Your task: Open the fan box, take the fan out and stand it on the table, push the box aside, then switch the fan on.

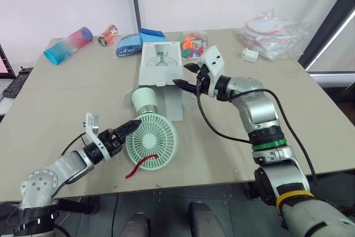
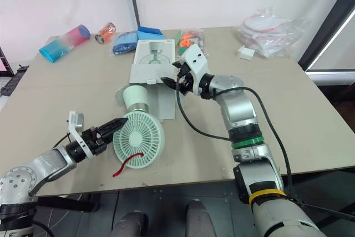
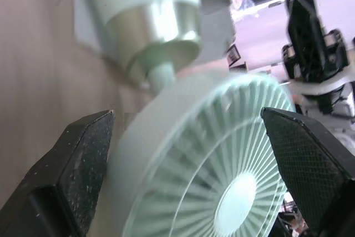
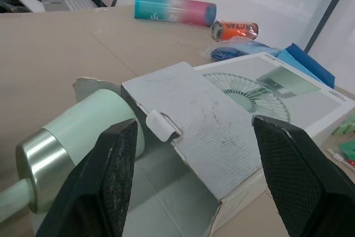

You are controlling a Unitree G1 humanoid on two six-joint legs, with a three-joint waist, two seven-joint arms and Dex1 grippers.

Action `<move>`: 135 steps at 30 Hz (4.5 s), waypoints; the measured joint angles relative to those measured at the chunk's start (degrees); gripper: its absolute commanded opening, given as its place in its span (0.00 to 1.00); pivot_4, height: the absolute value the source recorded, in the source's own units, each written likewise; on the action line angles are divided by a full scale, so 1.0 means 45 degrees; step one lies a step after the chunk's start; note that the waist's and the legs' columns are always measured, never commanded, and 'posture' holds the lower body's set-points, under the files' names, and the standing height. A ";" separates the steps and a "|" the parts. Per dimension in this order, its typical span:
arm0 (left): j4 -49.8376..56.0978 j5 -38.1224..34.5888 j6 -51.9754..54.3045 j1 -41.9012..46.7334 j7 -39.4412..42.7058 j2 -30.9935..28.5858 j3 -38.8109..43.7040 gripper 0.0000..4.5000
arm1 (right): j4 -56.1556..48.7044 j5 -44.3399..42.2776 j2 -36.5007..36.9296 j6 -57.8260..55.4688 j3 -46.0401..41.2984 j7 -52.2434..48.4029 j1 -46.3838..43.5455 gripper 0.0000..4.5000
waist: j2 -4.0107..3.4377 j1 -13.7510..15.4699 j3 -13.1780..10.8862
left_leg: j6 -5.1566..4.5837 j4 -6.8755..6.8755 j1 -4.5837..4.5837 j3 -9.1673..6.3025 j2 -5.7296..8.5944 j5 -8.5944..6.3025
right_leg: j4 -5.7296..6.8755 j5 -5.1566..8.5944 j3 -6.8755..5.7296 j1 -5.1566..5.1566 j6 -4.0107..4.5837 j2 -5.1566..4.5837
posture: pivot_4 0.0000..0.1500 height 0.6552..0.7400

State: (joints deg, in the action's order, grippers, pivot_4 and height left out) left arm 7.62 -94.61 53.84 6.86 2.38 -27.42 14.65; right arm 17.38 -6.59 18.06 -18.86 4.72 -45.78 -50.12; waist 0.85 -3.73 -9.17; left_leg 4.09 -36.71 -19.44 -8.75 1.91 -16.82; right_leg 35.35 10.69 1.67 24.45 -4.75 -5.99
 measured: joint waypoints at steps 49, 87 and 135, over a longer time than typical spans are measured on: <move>0.0262 1.5453 -1.1742 -0.2355 1.2227 -0.4139 -0.0919 1.00 | -0.8356 -0.3685 0.3852 -0.3313 0.0848 -0.2654 0.3837 0.74 | -0.0002 0.0255 -0.0091 | -0.0037 0.0016 -0.0019 0.0102 -0.0105 -0.0036 | -0.0063 0.0011 -0.0011 0.0005 0.0006 0.0043 | 1.00 1.00; -0.0512 1.5557 -1.4503 -0.3705 1.3237 -0.2964 -0.0012 1.00 | -0.8253 -0.2894 0.3061 -0.4183 0.2880 -0.1692 0.3014 0.74 | 0.0024 0.0245 -0.0113 | -0.0062 -0.0006 0.0004 0.0126 -0.0161 -0.0066 | -0.0062 -0.0007 -0.0010 0.0000 0.0034 0.0107 | 1.00 1.00; -0.0187 1.5770 -1.4100 -0.2927 1.3201 -0.2731 -0.0549 1.00 | -0.7990 -0.2952 0.3229 -0.5173 0.1466 -0.1094 0.3597 0.74 | 0.0025 0.0246 -0.0112 | -0.0063 -0.0007 0.0005 0.0128 -0.0165 -0.0067 | -0.0062 -0.0014 -0.0009 0.0000 0.0045 0.0111 | 1.00 1.00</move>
State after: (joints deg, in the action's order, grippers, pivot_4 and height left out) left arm 6.78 -23.64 -9.61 -6.32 61.78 -39.71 12.18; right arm -18.57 -19.88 32.59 -42.14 11.31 -50.70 -33.93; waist 0.97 -2.63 -9.68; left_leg 3.81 -36.74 -19.42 -8.18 1.17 -17.12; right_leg 35.07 10.62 1.63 24.45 -4.55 -5.49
